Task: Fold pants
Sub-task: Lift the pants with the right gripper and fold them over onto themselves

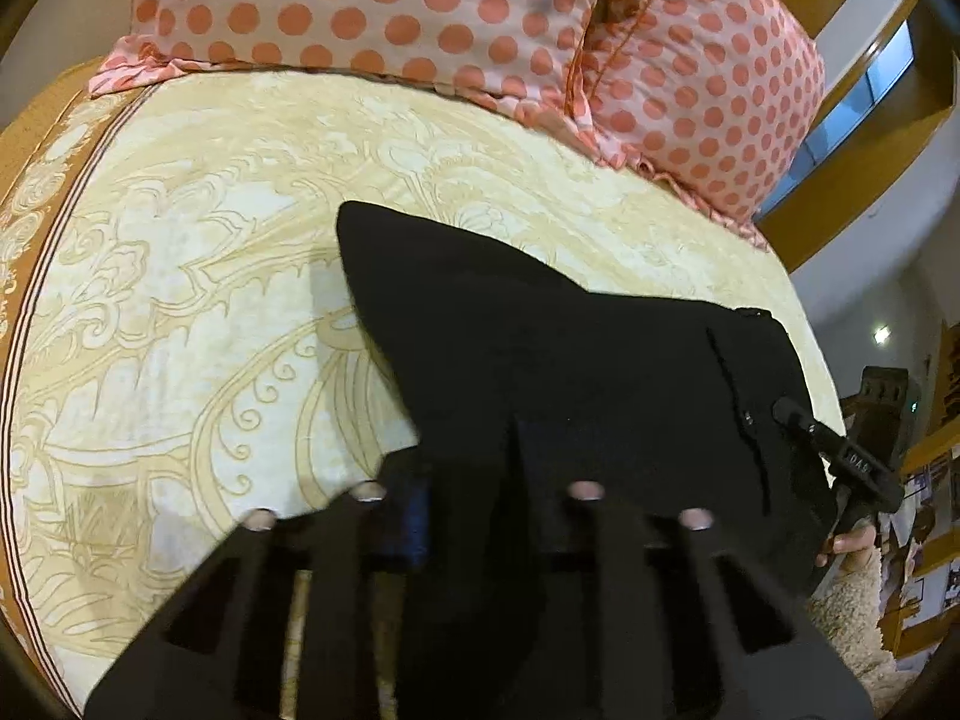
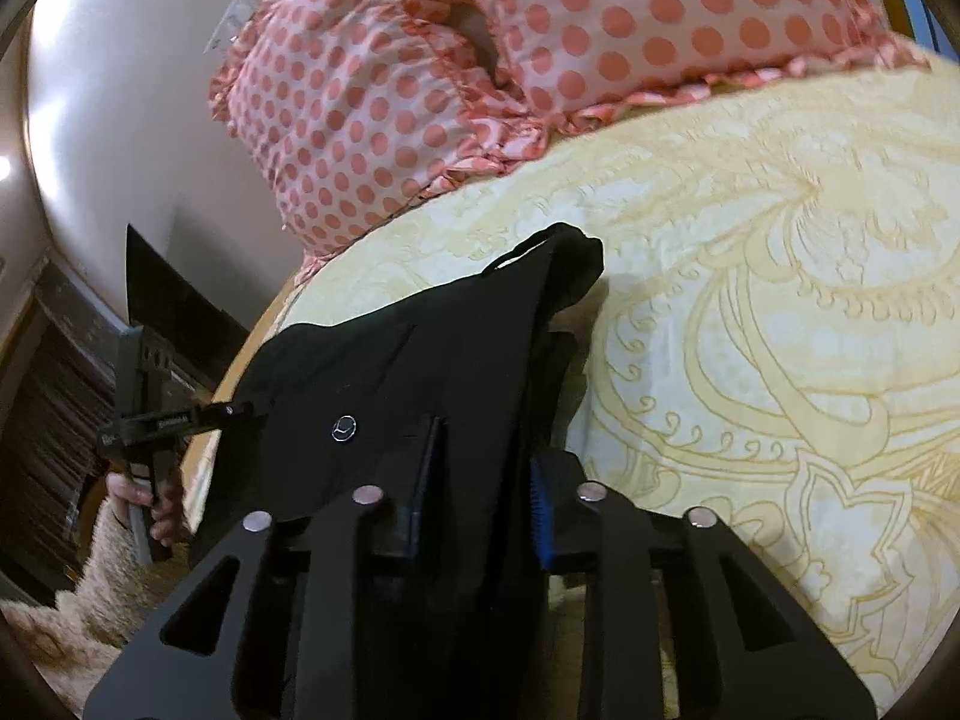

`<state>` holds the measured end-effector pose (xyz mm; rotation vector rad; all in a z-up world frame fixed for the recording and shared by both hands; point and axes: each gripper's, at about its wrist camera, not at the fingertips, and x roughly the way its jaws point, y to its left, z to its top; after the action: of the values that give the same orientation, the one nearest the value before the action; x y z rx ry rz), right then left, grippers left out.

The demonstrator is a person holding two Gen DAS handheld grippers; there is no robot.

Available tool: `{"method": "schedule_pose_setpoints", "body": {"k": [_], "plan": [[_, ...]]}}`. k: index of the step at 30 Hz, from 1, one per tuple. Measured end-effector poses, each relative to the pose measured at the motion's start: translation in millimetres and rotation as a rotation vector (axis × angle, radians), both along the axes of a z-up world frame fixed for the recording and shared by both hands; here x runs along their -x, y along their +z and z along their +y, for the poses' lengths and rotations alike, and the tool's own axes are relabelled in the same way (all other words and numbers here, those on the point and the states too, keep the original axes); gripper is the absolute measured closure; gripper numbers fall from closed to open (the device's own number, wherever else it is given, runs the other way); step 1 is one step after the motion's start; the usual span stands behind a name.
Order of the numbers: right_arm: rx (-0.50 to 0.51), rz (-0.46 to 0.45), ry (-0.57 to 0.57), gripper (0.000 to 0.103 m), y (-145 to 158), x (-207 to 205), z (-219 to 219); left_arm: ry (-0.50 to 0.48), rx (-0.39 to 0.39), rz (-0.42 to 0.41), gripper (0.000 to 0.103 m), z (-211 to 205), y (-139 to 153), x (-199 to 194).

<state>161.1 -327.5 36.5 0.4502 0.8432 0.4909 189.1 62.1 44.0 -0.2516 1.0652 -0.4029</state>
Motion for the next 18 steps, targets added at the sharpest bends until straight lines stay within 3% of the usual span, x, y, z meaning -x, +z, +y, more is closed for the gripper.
{"method": "schedule_pose_setpoints", "body": {"k": [6, 10, 18], "plan": [[0.032, -0.038, 0.000, 0.084, 15, 3, 5, -0.013, -0.042, -0.080, 0.096, -7, 14, 8], [0.059, -0.067, 0.005, 0.086, 30, -4, 10, -0.027, -0.063, -0.133, 0.097, -15, 29, 6], [0.125, -0.130, -0.020, 0.088, 65, -62, 7, -0.025, -0.124, -0.185, 0.097, -32, 53, -43]]}}
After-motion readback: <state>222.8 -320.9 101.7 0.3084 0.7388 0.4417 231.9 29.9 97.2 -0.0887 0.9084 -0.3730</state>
